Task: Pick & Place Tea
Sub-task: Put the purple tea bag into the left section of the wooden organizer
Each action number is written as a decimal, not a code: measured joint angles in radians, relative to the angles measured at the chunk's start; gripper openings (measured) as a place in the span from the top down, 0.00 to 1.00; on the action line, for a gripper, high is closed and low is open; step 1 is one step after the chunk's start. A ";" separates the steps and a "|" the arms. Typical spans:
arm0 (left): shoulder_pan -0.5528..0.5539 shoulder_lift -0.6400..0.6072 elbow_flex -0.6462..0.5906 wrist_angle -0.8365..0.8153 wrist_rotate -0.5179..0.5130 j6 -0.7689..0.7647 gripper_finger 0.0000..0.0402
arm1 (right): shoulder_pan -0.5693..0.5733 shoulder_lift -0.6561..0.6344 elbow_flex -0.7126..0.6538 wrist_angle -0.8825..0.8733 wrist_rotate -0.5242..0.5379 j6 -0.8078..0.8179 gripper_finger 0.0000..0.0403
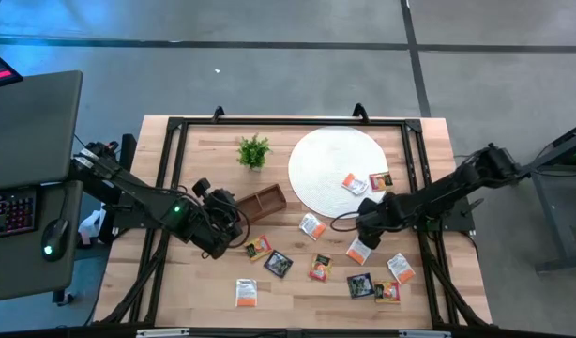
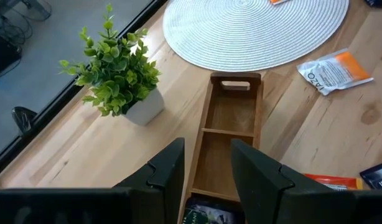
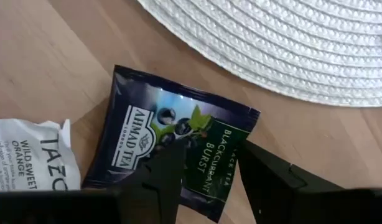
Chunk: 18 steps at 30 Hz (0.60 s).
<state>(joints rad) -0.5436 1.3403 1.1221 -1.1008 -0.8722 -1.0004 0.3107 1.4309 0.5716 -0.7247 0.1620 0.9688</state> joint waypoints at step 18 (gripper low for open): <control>0.000 0.000 0.000 0.000 -0.026 0.013 0.68 | 0.013 -0.048 0.224 0.515 0.632 -0.813 0.99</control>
<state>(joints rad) -0.5434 1.3403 1.1221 -1.1011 -0.8986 -0.9874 0.3238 1.3828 0.7958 -0.2096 0.7940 0.1559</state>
